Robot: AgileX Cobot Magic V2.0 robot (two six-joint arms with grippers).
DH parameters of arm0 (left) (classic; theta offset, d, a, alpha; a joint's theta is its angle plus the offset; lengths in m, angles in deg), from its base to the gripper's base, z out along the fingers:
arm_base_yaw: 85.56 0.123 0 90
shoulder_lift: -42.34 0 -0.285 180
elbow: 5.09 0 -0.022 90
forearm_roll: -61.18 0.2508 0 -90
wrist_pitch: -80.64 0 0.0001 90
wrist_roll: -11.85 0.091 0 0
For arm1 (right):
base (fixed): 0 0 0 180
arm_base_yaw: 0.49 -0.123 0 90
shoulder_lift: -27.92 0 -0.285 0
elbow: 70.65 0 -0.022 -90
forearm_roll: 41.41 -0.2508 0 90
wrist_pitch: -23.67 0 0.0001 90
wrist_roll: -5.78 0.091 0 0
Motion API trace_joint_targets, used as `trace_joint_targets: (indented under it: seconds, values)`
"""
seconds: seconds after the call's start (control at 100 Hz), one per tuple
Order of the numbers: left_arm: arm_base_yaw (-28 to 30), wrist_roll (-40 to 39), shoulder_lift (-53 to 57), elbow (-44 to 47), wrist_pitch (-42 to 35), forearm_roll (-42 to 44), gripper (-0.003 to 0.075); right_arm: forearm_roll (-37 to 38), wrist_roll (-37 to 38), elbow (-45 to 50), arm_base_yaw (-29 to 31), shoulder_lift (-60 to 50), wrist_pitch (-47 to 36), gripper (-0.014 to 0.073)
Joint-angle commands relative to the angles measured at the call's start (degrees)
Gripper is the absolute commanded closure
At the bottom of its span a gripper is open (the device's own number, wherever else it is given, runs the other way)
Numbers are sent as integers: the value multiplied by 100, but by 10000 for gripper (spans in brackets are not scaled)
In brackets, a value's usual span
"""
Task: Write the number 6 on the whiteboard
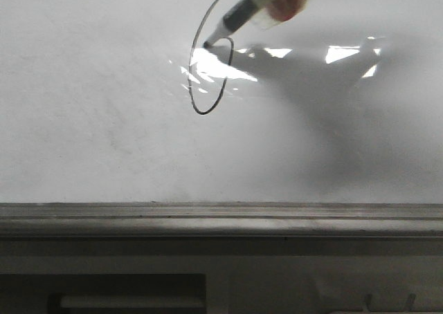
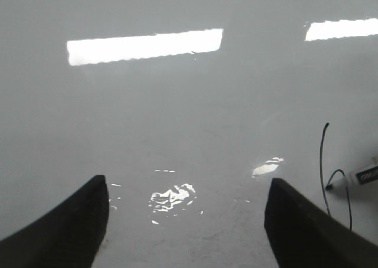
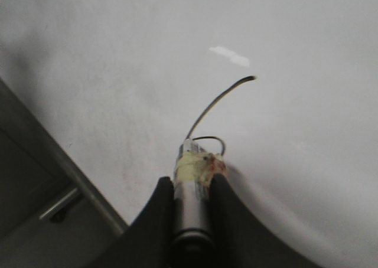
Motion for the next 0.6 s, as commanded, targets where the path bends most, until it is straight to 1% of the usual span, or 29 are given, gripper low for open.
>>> trace_joint_targets:
  seconds: [0.0, 0.05, 0.09, 0.13, 0.18, 0.31, 0.42, 0.59]
  values:
    - [-131, 24, -13, -146, -185, -220, 229, -119, -109, -317, -244, 77, -62, 638]
    - [-202, 36, -13, -146, -97, -220, 229, -119, -109, -380, -306, 63, 264, 638]
    - [-274, 95, -24, -146, -31, -220, 229, -105, -109, -430, -306, 31, 691, 638]
    - [-400, 257, -37, -146, 77, -220, 229, -77, -109, -468, -285, 8, 1049, 638]
    - [-598, 434, -63, -146, 205, -231, 229, -51, -109, -475, -270, -21, 1285, 638]
    - [-1236, 729, -250, -146, 429, -244, 229, -92, -109, -475, -270, -70, 1274, 638]
    - [-1750, 839, -519, -171, 408, -256, 229, -217, -109, -526, -270, -70, 1187, 638]
    - [-2655, 1064, -1202, -364, 243, -361, 229, -217, -109, -803, -270, -32, 1384, 638]
